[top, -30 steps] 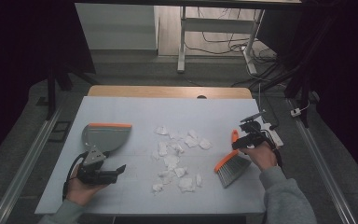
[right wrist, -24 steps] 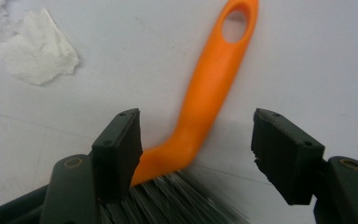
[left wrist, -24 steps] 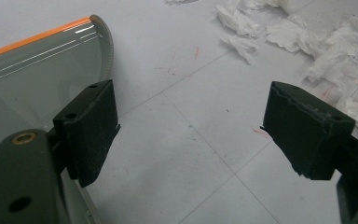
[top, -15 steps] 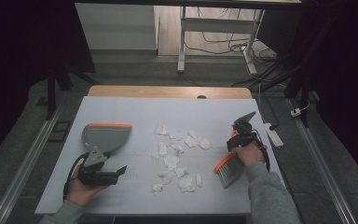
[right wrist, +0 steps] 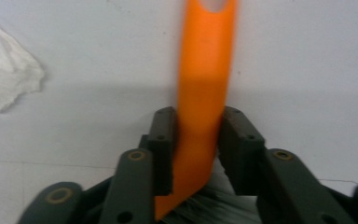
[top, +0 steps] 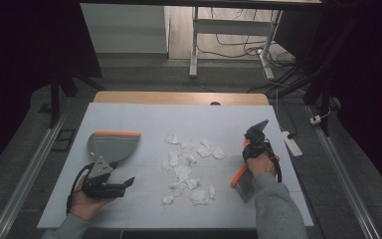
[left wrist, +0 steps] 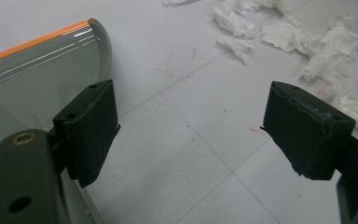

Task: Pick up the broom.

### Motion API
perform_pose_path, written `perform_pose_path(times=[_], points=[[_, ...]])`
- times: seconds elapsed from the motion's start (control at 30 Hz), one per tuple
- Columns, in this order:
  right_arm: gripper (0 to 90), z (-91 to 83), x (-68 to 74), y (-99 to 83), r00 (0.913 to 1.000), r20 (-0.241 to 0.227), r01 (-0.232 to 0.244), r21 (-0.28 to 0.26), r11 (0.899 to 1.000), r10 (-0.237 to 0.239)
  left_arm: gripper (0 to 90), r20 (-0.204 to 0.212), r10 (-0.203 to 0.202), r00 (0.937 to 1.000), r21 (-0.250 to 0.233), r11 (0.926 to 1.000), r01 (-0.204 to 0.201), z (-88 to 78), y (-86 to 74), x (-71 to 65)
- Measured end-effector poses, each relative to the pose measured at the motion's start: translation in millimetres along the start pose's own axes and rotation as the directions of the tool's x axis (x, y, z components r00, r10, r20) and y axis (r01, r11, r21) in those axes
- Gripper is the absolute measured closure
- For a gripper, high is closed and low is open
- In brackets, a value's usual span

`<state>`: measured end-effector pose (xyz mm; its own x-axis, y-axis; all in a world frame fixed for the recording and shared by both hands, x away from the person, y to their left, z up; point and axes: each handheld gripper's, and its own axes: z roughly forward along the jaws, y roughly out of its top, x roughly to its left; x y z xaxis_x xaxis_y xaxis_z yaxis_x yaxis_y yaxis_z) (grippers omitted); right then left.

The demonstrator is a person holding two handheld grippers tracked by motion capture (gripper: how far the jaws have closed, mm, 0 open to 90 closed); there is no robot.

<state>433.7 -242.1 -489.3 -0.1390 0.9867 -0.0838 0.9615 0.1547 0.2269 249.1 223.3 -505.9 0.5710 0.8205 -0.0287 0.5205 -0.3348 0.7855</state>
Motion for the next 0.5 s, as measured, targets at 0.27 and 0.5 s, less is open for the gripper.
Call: perform_pose_path(times=[0.27,0.5], points=[[70.4,-0.4,-2.7,-3.3,0.9989,-0.022,0.041,-0.027,0.999,-0.041,18.5,-0.004,-0.004,1.0,-0.001,1.0,0.004,-0.9,-1.3,0.9],[70.7,-4.8,-19.0,-4.4,0.9865,-0.111,0.115,-0.046,0.992,-0.12,18.4,-0.008,-0.007,0.9999,0.004,1.0,0.007,0.8,-1.1,2.3]])
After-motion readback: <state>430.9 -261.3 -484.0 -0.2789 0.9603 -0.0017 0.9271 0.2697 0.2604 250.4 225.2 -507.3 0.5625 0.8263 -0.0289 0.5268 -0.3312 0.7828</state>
